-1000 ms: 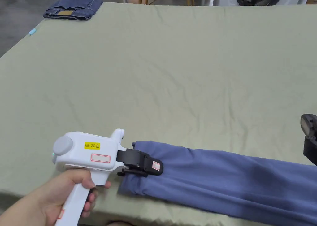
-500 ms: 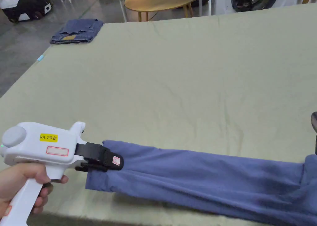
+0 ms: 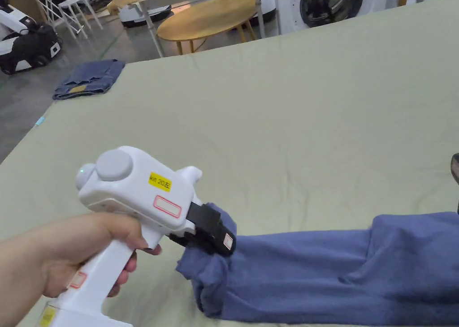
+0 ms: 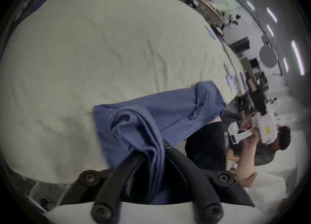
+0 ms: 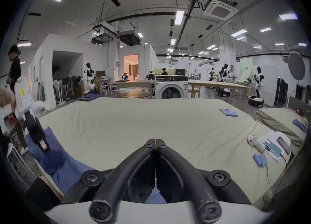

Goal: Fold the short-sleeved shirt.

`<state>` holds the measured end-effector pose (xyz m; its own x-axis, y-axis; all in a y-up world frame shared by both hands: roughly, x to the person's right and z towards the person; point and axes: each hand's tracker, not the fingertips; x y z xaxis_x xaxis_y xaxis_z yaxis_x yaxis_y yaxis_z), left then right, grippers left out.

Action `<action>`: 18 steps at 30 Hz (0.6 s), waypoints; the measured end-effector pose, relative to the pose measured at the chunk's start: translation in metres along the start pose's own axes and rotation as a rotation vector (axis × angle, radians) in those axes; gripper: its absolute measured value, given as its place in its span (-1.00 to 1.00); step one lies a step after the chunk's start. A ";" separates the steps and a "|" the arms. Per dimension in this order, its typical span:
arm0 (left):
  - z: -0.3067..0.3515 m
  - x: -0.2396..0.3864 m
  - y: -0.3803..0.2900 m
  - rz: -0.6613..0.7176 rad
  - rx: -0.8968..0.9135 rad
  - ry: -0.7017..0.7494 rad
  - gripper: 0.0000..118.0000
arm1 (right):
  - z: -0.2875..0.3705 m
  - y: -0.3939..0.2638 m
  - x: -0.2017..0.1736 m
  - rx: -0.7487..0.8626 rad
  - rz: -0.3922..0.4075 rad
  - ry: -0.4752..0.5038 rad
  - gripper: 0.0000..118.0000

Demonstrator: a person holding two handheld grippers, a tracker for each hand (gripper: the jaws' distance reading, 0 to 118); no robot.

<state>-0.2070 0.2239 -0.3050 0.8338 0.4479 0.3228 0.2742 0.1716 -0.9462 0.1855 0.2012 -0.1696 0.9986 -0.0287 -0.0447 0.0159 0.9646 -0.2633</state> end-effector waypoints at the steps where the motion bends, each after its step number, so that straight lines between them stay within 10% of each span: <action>1: -0.016 0.011 0.004 -0.012 -0.007 0.002 -1.00 | 0.004 -0.001 0.008 0.001 -0.026 -0.007 -1.00; 7: -0.090 0.036 0.029 0.020 -0.053 0.016 -0.99 | 0.026 -0.011 0.051 -0.010 -0.062 -0.076 -1.00; 8: -0.082 0.024 0.024 0.054 -0.231 0.442 -0.90 | 0.028 -0.013 0.056 -0.013 -0.067 -0.083 -1.00; 12: -0.100 0.030 0.024 0.088 -0.107 0.395 0.75 | 0.033 -0.020 0.075 -0.031 -0.104 -0.113 -1.00; 16: -0.081 0.046 0.020 0.136 -0.042 0.293 0.71 | 0.032 -0.023 0.082 -0.036 -0.146 -0.114 -1.00; 18: -0.053 0.046 0.013 0.131 0.039 0.216 -0.02 | 0.032 -0.023 0.080 -0.037 -0.152 -0.105 -1.00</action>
<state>-0.1400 0.2002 -0.3038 0.9451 0.2716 0.1818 0.1420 0.1599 -0.9769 0.2662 0.1849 -0.1366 0.9847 -0.1438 0.0989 0.1670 0.9410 -0.2943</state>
